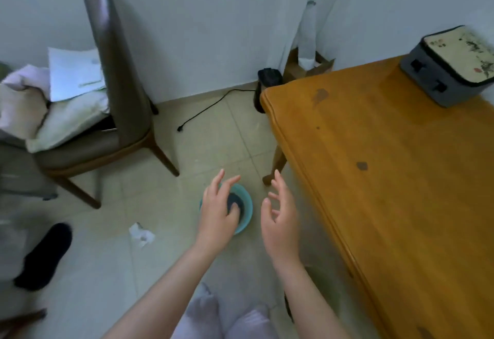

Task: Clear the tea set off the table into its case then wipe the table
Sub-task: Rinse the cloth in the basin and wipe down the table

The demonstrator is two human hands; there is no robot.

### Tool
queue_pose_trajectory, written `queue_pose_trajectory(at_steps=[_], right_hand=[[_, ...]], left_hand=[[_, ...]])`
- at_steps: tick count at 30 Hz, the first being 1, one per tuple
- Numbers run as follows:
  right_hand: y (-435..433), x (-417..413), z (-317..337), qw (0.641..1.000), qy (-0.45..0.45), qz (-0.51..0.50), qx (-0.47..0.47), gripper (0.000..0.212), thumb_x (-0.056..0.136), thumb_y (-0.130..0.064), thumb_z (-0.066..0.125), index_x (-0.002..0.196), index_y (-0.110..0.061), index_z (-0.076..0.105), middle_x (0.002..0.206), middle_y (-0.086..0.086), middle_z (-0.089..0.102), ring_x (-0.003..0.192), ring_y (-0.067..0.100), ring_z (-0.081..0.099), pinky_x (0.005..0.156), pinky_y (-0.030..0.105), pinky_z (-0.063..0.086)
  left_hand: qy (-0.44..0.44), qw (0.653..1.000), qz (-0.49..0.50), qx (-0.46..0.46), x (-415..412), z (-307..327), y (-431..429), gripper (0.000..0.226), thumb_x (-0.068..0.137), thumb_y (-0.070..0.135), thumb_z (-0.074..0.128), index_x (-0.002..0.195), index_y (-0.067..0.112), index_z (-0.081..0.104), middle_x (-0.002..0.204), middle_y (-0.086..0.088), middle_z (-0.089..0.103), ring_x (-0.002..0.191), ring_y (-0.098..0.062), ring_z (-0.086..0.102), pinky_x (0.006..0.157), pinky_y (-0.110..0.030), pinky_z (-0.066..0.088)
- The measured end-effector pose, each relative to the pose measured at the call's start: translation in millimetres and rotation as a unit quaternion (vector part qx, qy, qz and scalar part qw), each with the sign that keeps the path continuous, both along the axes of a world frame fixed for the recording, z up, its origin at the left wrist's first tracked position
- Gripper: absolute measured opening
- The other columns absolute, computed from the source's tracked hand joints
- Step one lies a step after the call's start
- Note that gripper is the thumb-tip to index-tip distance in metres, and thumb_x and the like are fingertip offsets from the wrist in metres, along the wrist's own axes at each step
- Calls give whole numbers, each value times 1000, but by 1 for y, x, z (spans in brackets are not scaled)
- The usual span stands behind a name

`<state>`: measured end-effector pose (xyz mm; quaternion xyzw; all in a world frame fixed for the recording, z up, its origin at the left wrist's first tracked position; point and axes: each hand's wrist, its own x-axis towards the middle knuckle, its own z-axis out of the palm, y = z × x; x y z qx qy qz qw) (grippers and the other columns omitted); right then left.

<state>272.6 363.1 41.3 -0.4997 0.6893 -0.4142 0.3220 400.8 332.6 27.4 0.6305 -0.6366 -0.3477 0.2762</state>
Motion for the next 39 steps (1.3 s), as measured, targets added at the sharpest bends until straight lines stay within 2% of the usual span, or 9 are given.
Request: queue_pose_trajectory(at_steps=[7, 13, 16, 20, 22, 26, 33, 36, 39], right_hand=[[-15, 50, -94, 993, 38, 61, 97, 62, 96, -9, 50, 139, -49, 27, 143, -11, 43, 118, 6, 52, 84, 15, 43], [-10, 54, -214, 963, 110, 116, 218, 74, 92, -6, 50, 131, -63, 23, 138, -8, 48, 116, 13, 54, 89, 35, 49], [-17, 49, -281, 940, 150, 139, 273, 71, 91, -6, 50, 139, -52, 27, 133, -1, 52, 110, 16, 55, 83, 32, 48], [-29, 39, -381, 874, 252, 252, 331, 68, 91, -14, 47, 150, -39, 22, 138, 0, 45, 115, 18, 52, 80, 33, 46], [-38, 35, -431, 855, 267, 274, 351, 67, 93, -17, 47, 151, -37, 20, 142, 0, 41, 121, 20, 49, 84, 34, 47], [-67, 27, -522, 864, 248, 238, 369, 64, 95, -18, 50, 152, -27, 22, 153, 0, 31, 131, 21, 44, 91, 33, 44], [-141, 25, -668, 857, 283, 302, 308, 65, 92, -23, 54, 151, -19, 25, 153, 8, 29, 133, 26, 40, 102, 39, 42], [-164, 25, -707, 840, 317, 307, 315, 75, 90, -31, 58, 153, -17, 19, 155, 12, 23, 136, 32, 34, 105, 42, 39], [-175, 26, -735, 827, 362, 285, 322, 82, 90, -40, 58, 154, -19, 11, 159, 11, 12, 143, 31, 19, 109, 41, 32]], left_hand=[[11, 990, 64, 122, 65, -99, -5, 51, 84, 1, 55, 128, 25, 56, 149, 0, 37, 139, -15, 31, 108, -17, 19], [94, 946, 173, 257, 86, -219, -5, 45, 83, -5, 51, 121, 18, 61, 126, -3, 55, 124, -18, 48, 99, -15, 30], [113, 921, 208, 308, 78, -288, -5, 43, 84, -2, 51, 120, 19, 62, 126, -5, 58, 122, -21, 51, 104, -31, 39], [183, 873, 279, 357, 53, -370, -27, 38, 88, 0, 49, 121, 14, 62, 126, -2, 60, 121, -18, 52, 91, -20, 37], [202, 865, 277, 367, 39, -416, -40, 38, 88, -1, 49, 122, 10, 61, 127, -5, 59, 122, -18, 52, 91, -20, 36], [210, 858, 277, 378, 21, -509, -59, 38, 85, -5, 49, 119, 4, 62, 124, -11, 62, 119, -24, 55, 93, -21, 38], [159, 884, 308, 313, 8, -665, -99, 27, 88, 3, 47, 110, 5, 62, 113, -12, 65, 108, -28, 60, 78, -24, 38], [139, 874, 357, 297, 0, -702, -126, 32, 91, 7, 46, 121, 8, 58, 123, -12, 59, 113, -31, 56, 87, -32, 42], [77, 896, 352, 260, -3, -721, -147, 33, 92, 11, 47, 125, 13, 54, 128, -13, 52, 116, -31, 51, 89, -37, 41]])
